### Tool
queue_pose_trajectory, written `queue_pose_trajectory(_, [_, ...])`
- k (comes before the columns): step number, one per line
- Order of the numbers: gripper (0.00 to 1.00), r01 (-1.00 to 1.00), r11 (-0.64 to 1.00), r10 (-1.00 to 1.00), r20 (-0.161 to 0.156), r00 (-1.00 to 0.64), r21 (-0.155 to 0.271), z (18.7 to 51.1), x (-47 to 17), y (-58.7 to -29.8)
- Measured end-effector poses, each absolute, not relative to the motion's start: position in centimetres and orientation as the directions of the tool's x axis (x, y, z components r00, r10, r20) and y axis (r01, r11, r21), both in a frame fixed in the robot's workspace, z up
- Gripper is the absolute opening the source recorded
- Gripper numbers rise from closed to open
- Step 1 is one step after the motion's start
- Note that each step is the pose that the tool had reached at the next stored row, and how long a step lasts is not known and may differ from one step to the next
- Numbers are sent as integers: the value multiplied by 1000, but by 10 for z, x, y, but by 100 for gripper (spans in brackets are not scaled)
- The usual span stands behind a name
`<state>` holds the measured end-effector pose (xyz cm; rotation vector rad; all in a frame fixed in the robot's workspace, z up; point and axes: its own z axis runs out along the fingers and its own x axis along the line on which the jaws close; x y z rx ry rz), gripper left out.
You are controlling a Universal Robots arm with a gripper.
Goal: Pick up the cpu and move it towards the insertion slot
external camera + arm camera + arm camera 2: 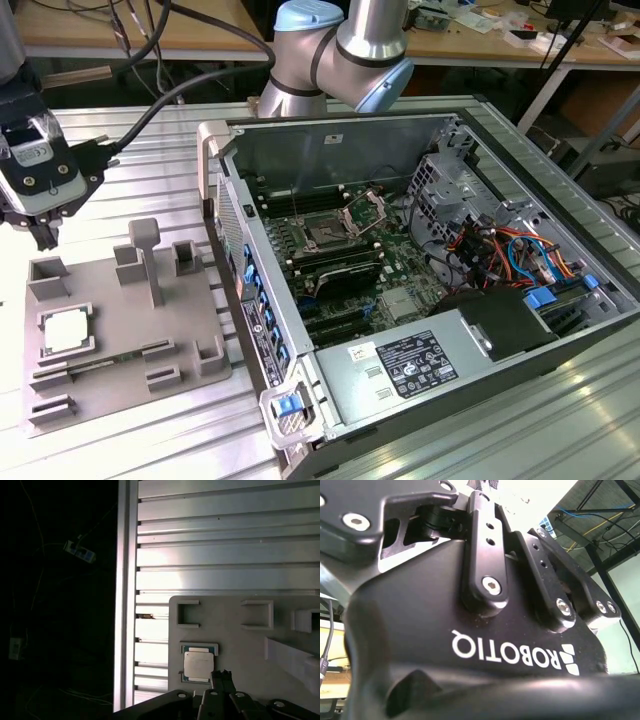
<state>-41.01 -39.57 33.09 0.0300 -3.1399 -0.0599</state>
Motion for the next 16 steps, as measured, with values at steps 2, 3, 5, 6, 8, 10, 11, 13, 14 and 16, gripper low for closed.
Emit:
queue_pose_trajectory(2, [11, -19, 999, -19, 1, -1000, 38, 331, -410, -396])
queue_pose_trajectory(3, [11, -19, 999, -19, 0, -1000, 38, 330, -410, -396])
queue_pose_trajectory(5, [11, -19, 999, -19, 1, -1000, 38, 330, -410, -396])
queue_pose_trajectory(6, [11, -19, 999, -19, 1, -1000, 38, 329, -410, -396])
queue_pose_trajectory(8, [11, -19, 999, -19, 1, -1000, 38, 329, -410, -396])
queue_pose_trajectory(10, [11, -19, 999, -19, 1, -1000, 38, 328, -410, -396])
queue_pose_trajectory(11, [11, -19, 999, -19, 0, -1000, 38, 328, -410, -396])
queue_pose_trajectory(13, [11, -19, 999, -19, 1, -1000, 38, 328, -410, -396])
queue_pose_trajectory(14, [11, -19, 999, -19, 0, -1000, 38, 327, -410, -396])
queue_pose_trajectory(16, [11, -19, 999, -19, 1, -1000, 38, 326, -410, -396])
